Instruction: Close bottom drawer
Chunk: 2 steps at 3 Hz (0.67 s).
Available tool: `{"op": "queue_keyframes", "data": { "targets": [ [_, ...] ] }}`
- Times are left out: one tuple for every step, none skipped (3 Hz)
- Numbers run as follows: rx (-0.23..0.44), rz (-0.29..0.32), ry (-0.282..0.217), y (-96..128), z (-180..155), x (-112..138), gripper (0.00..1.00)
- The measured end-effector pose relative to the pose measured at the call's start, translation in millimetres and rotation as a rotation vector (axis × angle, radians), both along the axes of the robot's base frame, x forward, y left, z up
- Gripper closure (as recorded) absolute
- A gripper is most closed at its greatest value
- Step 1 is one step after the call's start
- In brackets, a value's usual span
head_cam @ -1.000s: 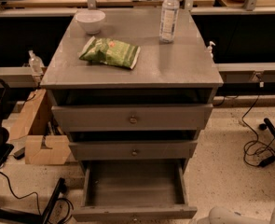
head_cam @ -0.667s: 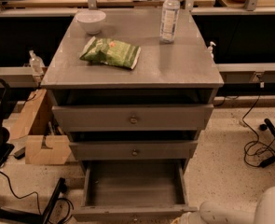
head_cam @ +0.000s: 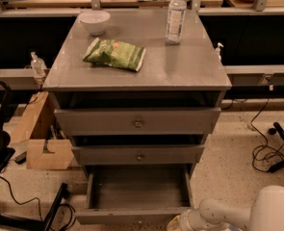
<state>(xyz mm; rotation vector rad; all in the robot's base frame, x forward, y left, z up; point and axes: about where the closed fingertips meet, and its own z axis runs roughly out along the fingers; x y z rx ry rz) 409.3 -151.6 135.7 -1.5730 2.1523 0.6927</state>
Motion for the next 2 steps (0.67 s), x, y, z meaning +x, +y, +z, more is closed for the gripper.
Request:
{"op": "queue_keyframes", "data": {
  "targets": [
    [-0.015,0.004,-0.008,5.0,-0.9,23.5,1.00],
    [-0.017,0.004,-0.007,6.1,-1.8,24.7,1.00]
  ]
}}
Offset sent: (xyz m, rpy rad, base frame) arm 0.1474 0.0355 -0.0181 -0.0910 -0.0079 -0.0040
